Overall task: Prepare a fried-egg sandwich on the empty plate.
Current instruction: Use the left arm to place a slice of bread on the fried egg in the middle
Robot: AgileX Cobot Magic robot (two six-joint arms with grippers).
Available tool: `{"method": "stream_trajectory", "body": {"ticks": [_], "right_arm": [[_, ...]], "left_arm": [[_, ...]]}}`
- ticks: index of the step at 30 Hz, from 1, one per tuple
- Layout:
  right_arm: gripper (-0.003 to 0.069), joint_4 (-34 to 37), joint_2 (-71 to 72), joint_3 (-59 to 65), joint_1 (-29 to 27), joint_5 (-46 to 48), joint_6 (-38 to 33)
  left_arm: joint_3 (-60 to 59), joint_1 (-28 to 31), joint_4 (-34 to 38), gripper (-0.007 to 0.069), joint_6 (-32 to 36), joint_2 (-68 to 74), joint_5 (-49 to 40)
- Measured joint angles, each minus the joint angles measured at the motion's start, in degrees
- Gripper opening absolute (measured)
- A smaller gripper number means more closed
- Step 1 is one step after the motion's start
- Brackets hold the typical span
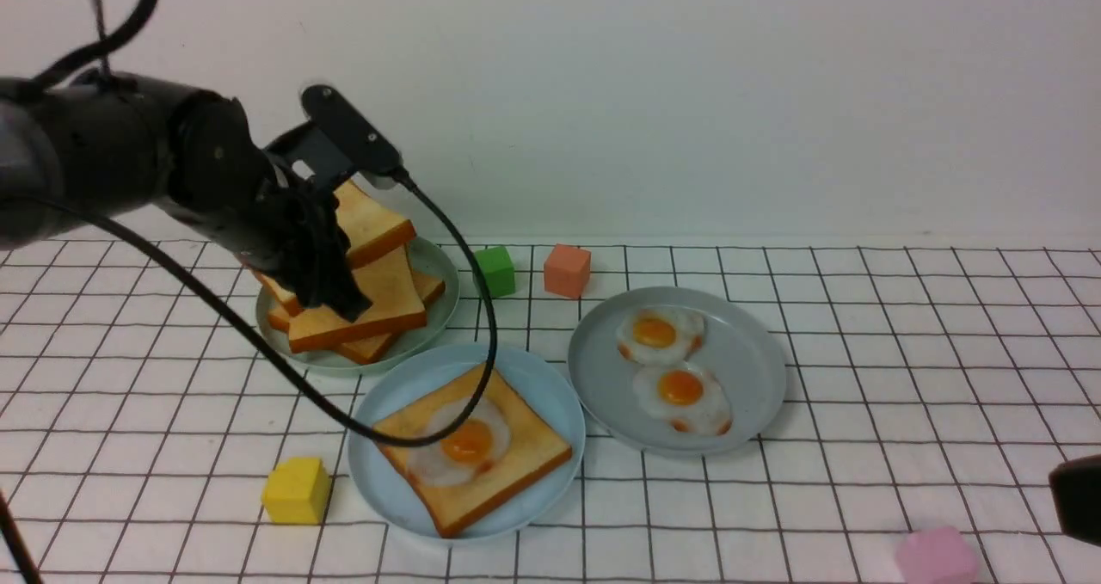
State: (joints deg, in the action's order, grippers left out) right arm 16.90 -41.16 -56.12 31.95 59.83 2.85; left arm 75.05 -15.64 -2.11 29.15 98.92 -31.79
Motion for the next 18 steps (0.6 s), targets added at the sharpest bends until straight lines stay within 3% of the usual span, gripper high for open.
{"method": "stream_trajectory", "body": {"ticks": [6, 10, 18], "right_arm": [[0.0022, -1.0, 0.0, 0.0, 0.0, 1.1, 0.0], [0.0022, -1.1, 0.0, 0.0, 0.0, 1.3, 0.0], [0.0024, -1.3, 0.0, 0.0, 0.0, 2.1, 0.0]], "left_arm": [[-3.3, -11.5, 2.5, 0.0008, -6.1, -3.3, -7.0], [-5.8, -17.4, -0.6, 0.0008, -11.2, -0.7, -8.3], [-6.0, -19.3, -6.1, 0.0008, -16.3, 4.2, -6.0]]}}
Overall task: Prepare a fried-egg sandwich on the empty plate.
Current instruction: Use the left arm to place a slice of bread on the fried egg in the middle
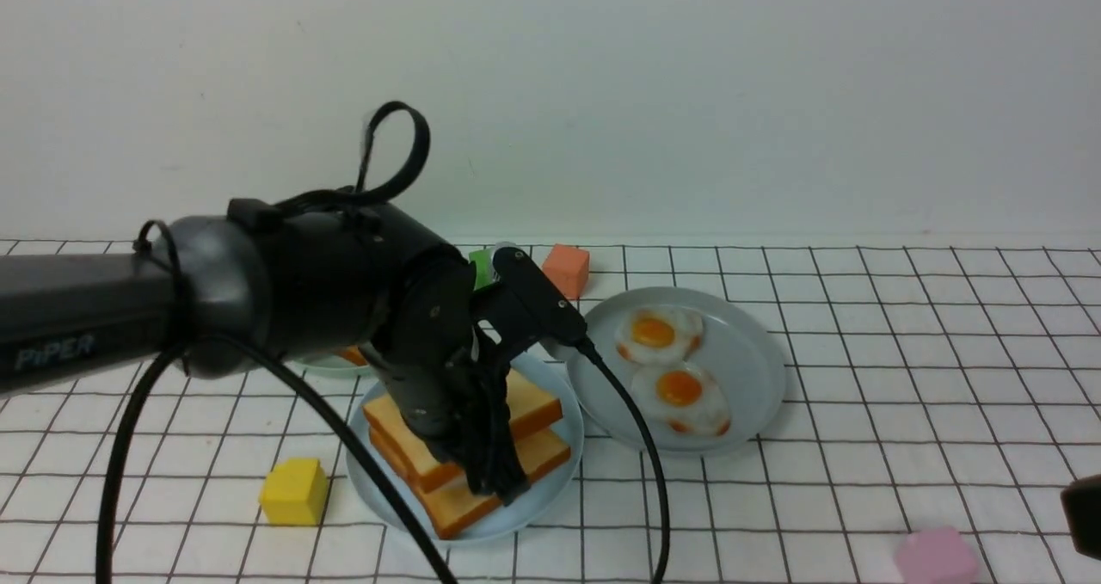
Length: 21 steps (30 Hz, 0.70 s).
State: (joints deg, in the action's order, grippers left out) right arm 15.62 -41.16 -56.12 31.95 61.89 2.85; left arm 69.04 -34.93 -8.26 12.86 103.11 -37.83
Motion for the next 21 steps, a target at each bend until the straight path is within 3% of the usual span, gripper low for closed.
{"method": "stream_trajectory", "body": {"ticks": [9, 14, 17, 21], "right_arm": [[0.0028, 0.1, 0.0, 0.0, 0.0, 0.3, 0.0], [0.0028, 0.1, 0.0, 0.0, 0.0, 0.3, 0.0], [0.0028, 0.1, 0.0, 0.0, 0.0, 0.4, 0.0], [0.0029, 0.1, 0.0, 0.0, 0.0, 0.5, 0.0]], "left_arm": [[0.0, 0.0, 0.1, 0.0036, -1.3, 0.4, 0.1], [0.0, 0.0, 1.7, 0.0183, -1.3, 0.4, -0.1], [0.0, 0.0, 2.9, 0.0348, -1.3, 0.4, -1.3], [1.1, 0.0, 5.6, 0.0463, -1.7, -0.4, -4.7]]}}
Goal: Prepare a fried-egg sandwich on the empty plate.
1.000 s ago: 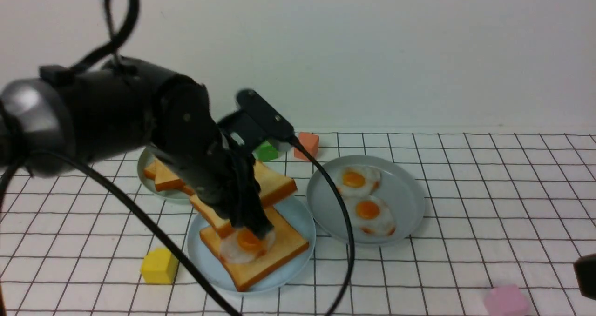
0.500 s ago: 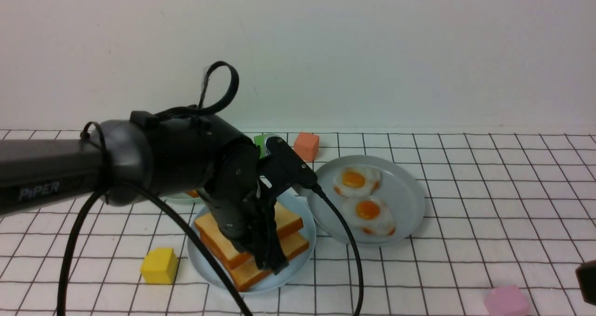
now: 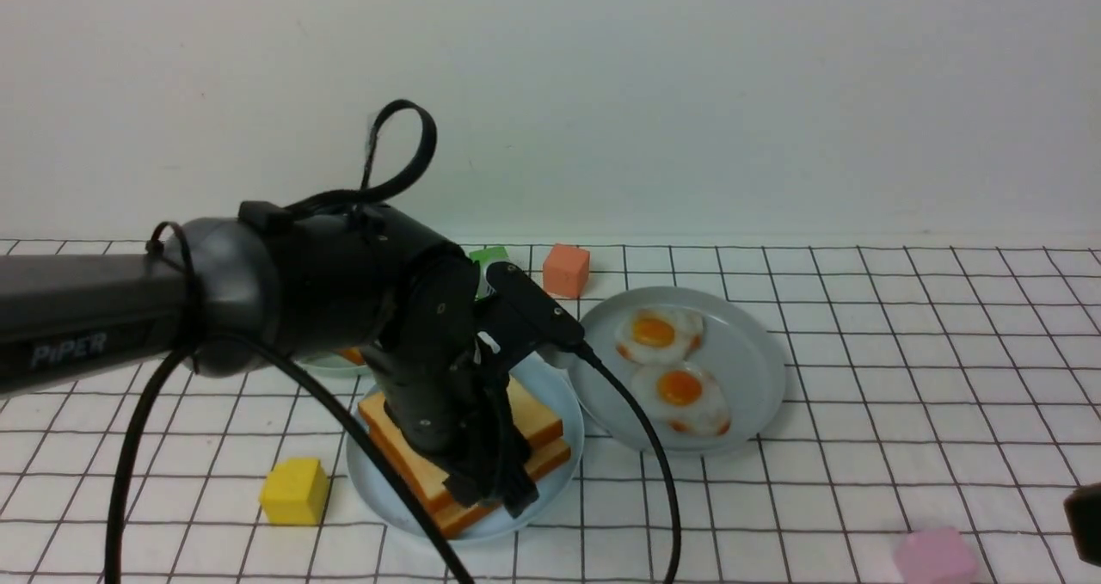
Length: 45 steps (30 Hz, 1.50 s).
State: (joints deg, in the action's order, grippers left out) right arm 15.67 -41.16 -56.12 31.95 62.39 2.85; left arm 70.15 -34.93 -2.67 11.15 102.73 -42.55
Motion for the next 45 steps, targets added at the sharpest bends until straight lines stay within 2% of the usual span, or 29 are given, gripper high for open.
{"method": "stream_trajectory", "body": {"ticks": [3, 5, 7, 10, 13, 15, 18, 19, 20, 21, 24, 28, 33, 45], "right_arm": [[0.0029, 0.0, 0.1, 0.0, 0.0, 0.0, 0.0], [0.0031, 0.0, 0.5, 0.0, 0.0, 0.0, 0.0], [0.0031, -0.6, 1.9, 0.0, 0.0, 0.2, 0.0], [0.0031, -3.1, 4.8, 0.0, 0.0, 1.3, 1.0], [0.0031, -7.0, 8.8, 0.0, 0.0, 4.3, 3.1], [0.0031, -8.1, 10.5, 0.0, 0.0, 5.7, 3.8], [0.0031, -9.6, 16.0, 0.0, 0.0, 9.6, 6.4], [0.0031, -9.6, 16.3, 0.0, 0.0, 9.7, 6.4], [0.0031, -10.1, 18.8, 0.0, 0.0, 10.4, 8.1], [0.0031, -10.2, 19.3, 0.0, 0.0, 10.4, 8.4], [0.0031, -11.2, 23.1, 0.1, 0.0, 10.4, 10.5], [0.0031, -12.8, 25.9, 1.6, 0.0, 10.2, 11.2], [0.0033, -13.9, 27.0, 6.2, 0.0, 6.7, 11.6], [0.0054, -14.0, 27.0, 15.0, 0.0, 6.0, 11.8]], "left_arm": [[1.4, 0.0, 2.7, 0.0475, -1.4, -2.2, -2.4], [2.9, 0.0, 5.6, 0.0448, -3.0, -6.7, -3.7], [3.4, 0.0, 8.3, 0.0347, -3.7, -15.6, -4.0], [1.8, 0.0, 9.4, 0.0155, -3.9, -27.0, -4.1], [-5.6, 0.0, 10.2, -0.0014, -3.9, -40.7, -2.6], [-9.1, 0.0, 11.4, -0.0013, -3.9, -45.0, -1.1], [-24.4, 0.0, 16.2, -0.0013, -3.9, -60.7, 6.9], [-26.3, 0.0, 16.5, -0.0013, -3.9, -62.5, 7.4], [-33.7, 0.0, 18.8, -0.0013, -3.9, -69.5, 13.4], [-35.5, 0.0, 19.1, -0.0013, -3.9, -71.2, 14.2], [-50.3, 0.0, 21.4, -0.0013, -3.9, -84.9, 27.9], [-59.5, 0.0, 21.9, -0.0013, -3.9, -95.2, 36.7], [-61.7, 0.0, 21.9, -0.0013, -3.2, -98.9, 38.9], [-61.8, 0.0, 21.8, -0.0013, -3.1, -98.9, 37.4]]}}
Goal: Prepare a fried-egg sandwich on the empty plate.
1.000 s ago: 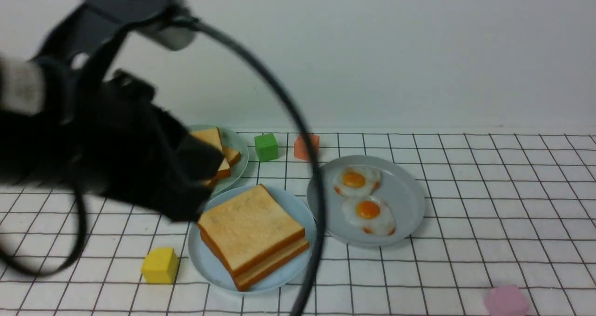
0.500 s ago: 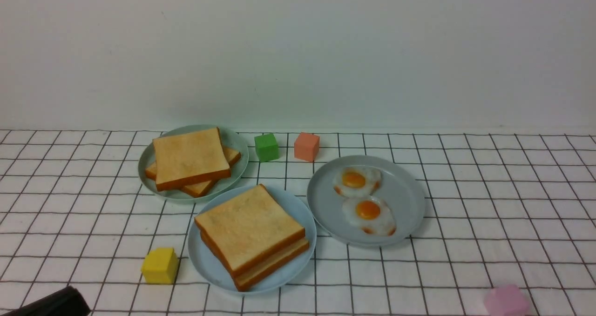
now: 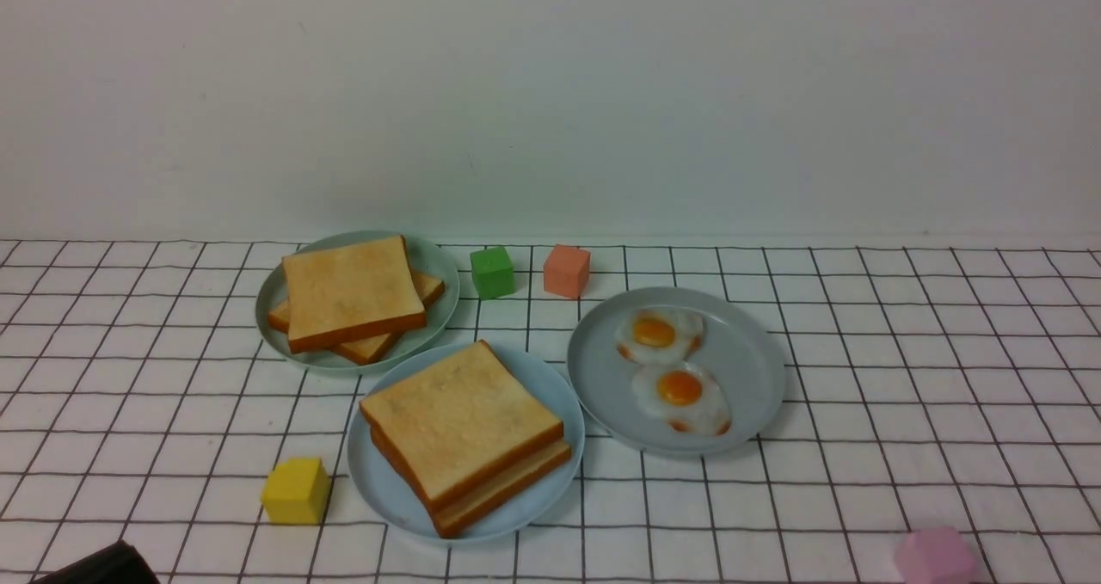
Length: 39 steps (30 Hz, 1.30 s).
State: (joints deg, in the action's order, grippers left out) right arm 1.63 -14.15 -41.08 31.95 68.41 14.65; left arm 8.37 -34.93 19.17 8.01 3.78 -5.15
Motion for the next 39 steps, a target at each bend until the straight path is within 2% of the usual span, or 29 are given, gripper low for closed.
{"method": "stream_trajectory", "body": {"ticks": [5, 8, 12, 16, 20, 39], "right_arm": [[0.0056, -3.4, 0.4, 1.3, -1.2, -2.0, 0.0], [0.0025, -5.0, 3.8, 6.1, -10.1, -14.5, -1.0], [-0.0011, -1.6, 10.5, 20.0, -22.0, -34.7, -6.3], [-0.0011, 0.6, 14.1, 35.1, -27.6, -45.2, -8.1], [-0.0011, 0.5, 14.7, 42.0, -28.5, -46.2, -8.3], [-0.0006, -0.3, 14.8, 42.0, -28.5, -46.1, -8.5]], "left_arm": [[0.0, 0.0, 0.0, -0.0013, 0.0, 0.0, -0.2], [0.0, 0.0, 0.0, -0.0013, 0.0, 0.0, -0.3], [0.0, 0.0, 0.0, -0.0013, 0.1, 0.0, -0.3], [0.0, 0.0, 0.0, -0.0013, 0.1, 0.0, -0.3], [0.0, 0.0, 0.0, -0.0013, 0.1, -0.1, -0.3], [0.0, 0.0, 0.0, -0.0009, 0.1, -0.1, -1.1]]}}
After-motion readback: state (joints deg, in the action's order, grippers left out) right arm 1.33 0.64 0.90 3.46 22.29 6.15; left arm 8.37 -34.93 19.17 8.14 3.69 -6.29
